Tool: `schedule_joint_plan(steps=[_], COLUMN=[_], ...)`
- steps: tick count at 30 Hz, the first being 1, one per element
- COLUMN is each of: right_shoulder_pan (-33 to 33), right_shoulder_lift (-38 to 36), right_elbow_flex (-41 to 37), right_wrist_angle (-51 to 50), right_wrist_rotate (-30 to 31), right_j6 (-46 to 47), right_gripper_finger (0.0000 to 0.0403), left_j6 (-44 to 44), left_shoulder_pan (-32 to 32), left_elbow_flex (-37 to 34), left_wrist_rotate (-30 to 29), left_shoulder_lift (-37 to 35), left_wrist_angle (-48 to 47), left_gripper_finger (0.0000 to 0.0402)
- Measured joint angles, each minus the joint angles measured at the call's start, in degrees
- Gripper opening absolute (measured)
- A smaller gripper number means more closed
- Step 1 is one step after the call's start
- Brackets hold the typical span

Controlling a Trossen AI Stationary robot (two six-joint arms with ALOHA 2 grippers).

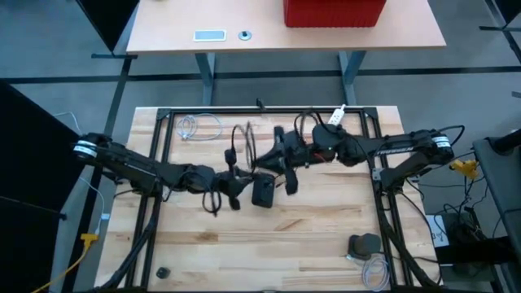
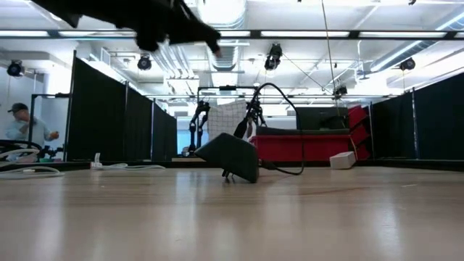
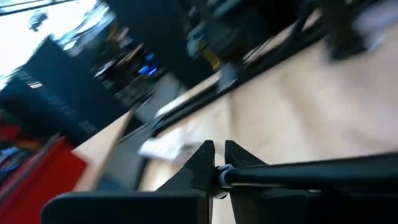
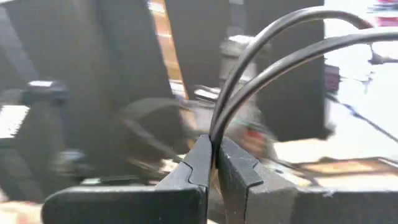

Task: Insert USB
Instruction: Insert the black charger cable into the white outlet extension

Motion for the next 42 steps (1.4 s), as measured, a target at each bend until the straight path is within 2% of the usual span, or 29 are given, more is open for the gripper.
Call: schedule_joint_plan(steps=[2, 5, 7, 9, 11, 13, 21, 23, 27, 29, 38, 42], right_shoulder_pan=[-1.4, -3.6, -4.9, -5.7, -6.0, -5.8, -2.3, -2.3, -2.3, -2.3, -3.0, -3.5], right_shoulder_lift=[-0.8, -1.3, -1.3, -0.8, -0.3, 0.1, -0.8, -1.5, -2.6, -3.3, -3.5, -3.5], right_elbow_flex=[0.0, 0.0, 0.0, 0.0, -0.1, -0.1, -0.2, -0.2, -0.2, -0.2, -0.5, -1.7], right_wrist_angle=[-5.1, -14.2, -21.0, -26.9, -31.3, -32.8, -33.9, -35.2, -39.4, -41.0, -41.3, -39.2], right_wrist_rotate=[3.8, 5.4, 5.4, 5.4, 5.5, 5.3, 7.0, 9.7, 17.7, 19.6, 20.3, 20.4], right_j6=[-1.3, -2.7, -2.6, -3.4, -4.6, -6.1, -10.0, -9.9, -9.1, -8.4, -5.7, -6.7], right_gripper_finger=[0.0004, 0.0008, 0.0026, 0.0054, 0.0084, 0.0112, 0.0165, 0.0168, 0.0169, 0.0169, 0.017, 0.017], left_j6=[-3.5, -11.4, -18.4, -26.2, -32.9, -37.1, -44.1, -44.6, -45.0, -45.0, -44.2, -42.3], left_shoulder_pan=[-0.1, 0.3, 1.2, 3.1, 5.4, 7.9, 16.4, 17.6, 18.2, 18.3, 18.3, 18.8], left_elbow_flex=[0.0, 0.0, 0.0, 0.0, 0.0, -0.1, -3.3, -3.7, -3.8, -3.8, -3.8, -3.8], left_wrist_rotate=[1.3, 1.6, 2.0, 6.0, 12.8, 18.1, 32.9, 35.4, 36.0, 36.0, 36.1, 35.6], left_shoulder_lift=[-2.0, -5.2, -7.1, -8.5, -9.4, -9.2, -3.1, -1.9, -0.6, -0.6, -0.8, -1.7], left_wrist_angle=[-0.3, -2.4, -5.2, -8.2, -10.4, -11.0, -2.9, -1.6, -1.4, -1.1, -1.5, -4.4], left_gripper_finger=[0.0016, 0.0016, 0.0016, 0.0016, 0.0016, 0.0016, 0.0016, 0.0016, 0.0016, 0.0016, 0.0016, 0.0016])
